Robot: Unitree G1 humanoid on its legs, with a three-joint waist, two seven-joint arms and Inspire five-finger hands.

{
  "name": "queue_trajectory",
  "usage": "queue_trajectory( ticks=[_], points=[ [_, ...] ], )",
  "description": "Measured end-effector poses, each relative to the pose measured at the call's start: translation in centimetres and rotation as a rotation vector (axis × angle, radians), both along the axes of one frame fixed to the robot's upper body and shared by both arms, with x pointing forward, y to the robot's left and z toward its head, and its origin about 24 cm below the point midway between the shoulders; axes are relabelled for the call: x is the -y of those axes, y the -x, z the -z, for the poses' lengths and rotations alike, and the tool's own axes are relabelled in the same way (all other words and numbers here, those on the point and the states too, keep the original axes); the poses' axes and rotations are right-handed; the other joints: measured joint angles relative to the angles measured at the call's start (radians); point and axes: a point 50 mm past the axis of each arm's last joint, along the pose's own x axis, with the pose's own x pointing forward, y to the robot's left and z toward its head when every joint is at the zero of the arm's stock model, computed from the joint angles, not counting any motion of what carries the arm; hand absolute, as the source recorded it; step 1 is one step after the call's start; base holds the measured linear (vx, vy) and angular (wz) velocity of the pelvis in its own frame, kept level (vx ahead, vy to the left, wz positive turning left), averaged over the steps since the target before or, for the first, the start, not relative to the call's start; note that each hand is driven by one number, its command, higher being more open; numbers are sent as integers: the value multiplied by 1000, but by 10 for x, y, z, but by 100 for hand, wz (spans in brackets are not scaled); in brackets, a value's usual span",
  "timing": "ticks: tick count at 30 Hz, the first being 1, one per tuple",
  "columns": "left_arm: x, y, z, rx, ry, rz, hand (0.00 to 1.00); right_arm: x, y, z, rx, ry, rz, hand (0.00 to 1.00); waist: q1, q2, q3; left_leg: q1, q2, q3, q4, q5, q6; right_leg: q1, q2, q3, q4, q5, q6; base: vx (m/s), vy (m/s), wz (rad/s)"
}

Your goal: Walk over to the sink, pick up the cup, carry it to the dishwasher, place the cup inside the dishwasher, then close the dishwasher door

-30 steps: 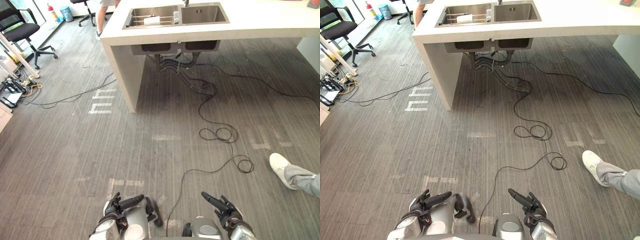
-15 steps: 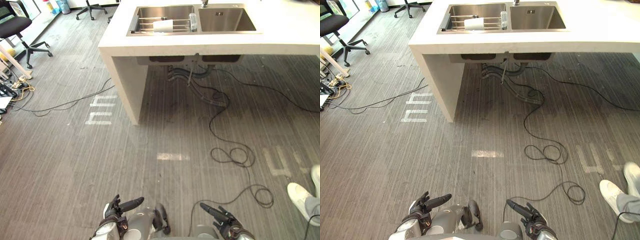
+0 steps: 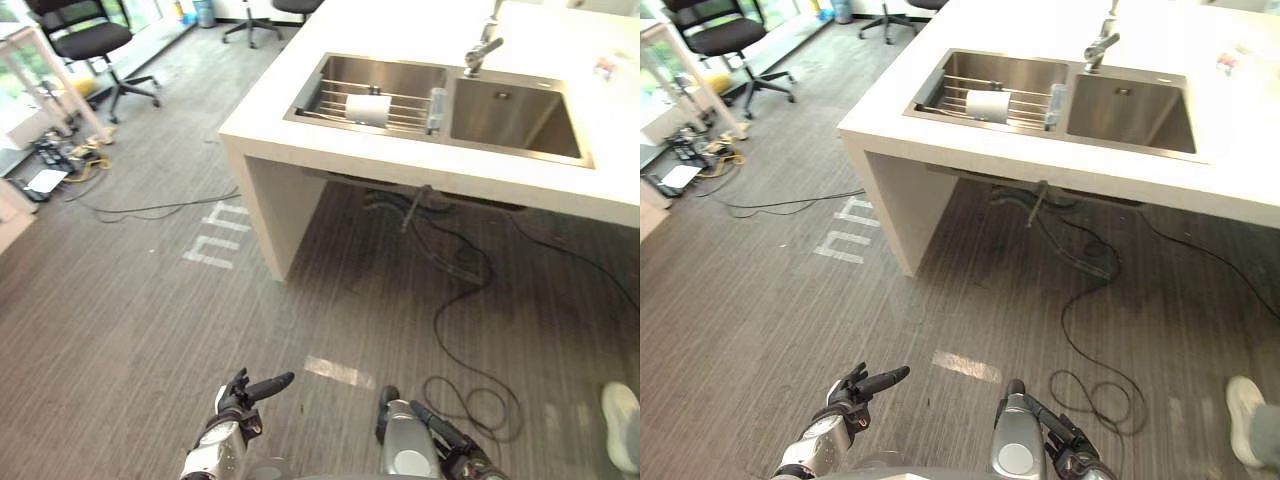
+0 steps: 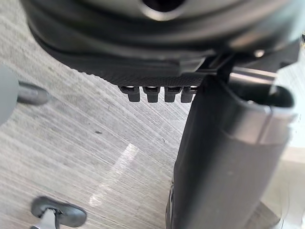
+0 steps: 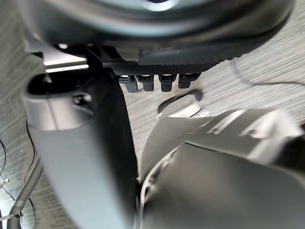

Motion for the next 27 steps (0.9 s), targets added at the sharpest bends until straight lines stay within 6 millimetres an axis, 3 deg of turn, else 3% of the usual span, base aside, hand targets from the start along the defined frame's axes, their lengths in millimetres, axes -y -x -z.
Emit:
queue_trajectory(
  ticks=[1,3,7,9,10,11,12,13,14,15,17,19,20,21,22,23,25,27],
  points=[
    [1,1,1,-11,-1,-4,100,0,2,1,-8,-15,22,100,0,3,-1,30,23,4,-5,3,1,-2,11,-12,62,-62,-8,282,-249,2],
    [1,2,3,-21,0,-7,100,-1,1,1,-7,-25,26,100,-1,4,-2,30,30,9,20,6,-3,-6,16,-10,88,-91,-14,256,-198,-10],
    [6,2,4,-23,-2,-6,100,2,0,0,-4,-40,23,100,-15,15,-13,-172,66,76,385,116,-18,0,17,-15,80,-127,-19,231,-143,-1],
    [5,1,3,-19,-15,-19,100,5,7,1,-33,-40,26,100,-23,35,-3,-302,148,107,628,347,-18,104,44,-42,-15,-136,-41,276,-129,21],
    [5,1,2,-16,-19,-22,100,6,9,1,-40,-40,26,100,-23,32,2,-330,156,113,673,325,-15,141,48,-53,-42,-132,-46,382,-116,40],
    [6,-4,-2,10,-18,-16,100,6,17,2,-60,-42,31,100,-23,27,11,-375,148,152,699,213,-1,214,45,-75,-95,-130,-52,388,-82,37],
    [9,-10,-8,49,-15,0,100,8,23,3,-73,-39,34,100,-9,21,14,-401,111,207,609,160,7,266,35,-86,-136,-130,-52,320,-84,30],
    [11,-13,-12,75,-13,11,100,10,25,2,-76,-35,34,100,-3,21,15,-412,81,227,533,154,8,284,30,-90,-154,-129,-51,306,-34,12],
    [16,-19,-21,132,-16,37,100,13,26,2,-77,-28,29,100,3,21,15,-435,16,240,339,158,2,309,21,-94,-179,-128,-47,315,4,0],
    [18,-24,-29,179,-28,57,100,13,24,1,-76,-26,23,100,6,23,16,-446,-26,247,134,198,-21,333,21,-94,-198,-124,-35,382,15,-7],
    [20,-29,-37,229,-52,80,100,12,24,2,-74,-28,33,100,12,33,22,-448,-34,264,-77,254,-49,389,38,-88,-225,-128,-28,365,70,-30],
    [22,-34,-42,261,-73,99,100,12,32,3,-81,-45,90,100,20,35,28,-445,-40,275,-100,310,-17,450,38,-66,-231,-162,23,370,145,-49],
    [23,-33,-46,284,-81,108,100,16,40,3,-90,-37,104,100,27,59,15,-438,-39,266,-56,436,37,461,43,-37,-195,-210,55,372,248,-65],
    [23,-30,-50,312,-85,105,100,22,47,1,-108,-16,101,100,26,102,-11,-427,-26,251,2,457,145,459,64,-7,-140,-265,82,376,279,-47],
    [20,-35,-54,332,-101,115,100,18,47,3,-109,-23,100,100,17,81,-5,-429,-46,252,22,440,148,454,34,-6,-105,-290,82,319,265,-22],
    [18,-49,-66,391,-109,110,100,13,43,4,-104,-37,86,100,30,57,6,-437,-78,253,28,428,136,422,-7,16,-61,-313,74,187,175,5],
    [12,-61,-78,463,-121,86,100,13,40,4,-101,-21,92,100,36,46,8,-438,-118,257,9,409,140,413,-40,26,-58,-330,93,161,161,5],
    [10,-60,-78,467,-125,80,100,14,41,4,-106,-16,98,100,35,44,7,-423,-129,262,-18,406,141,421,-49,28,-68,-333,100,72,59,0]
  ],
)
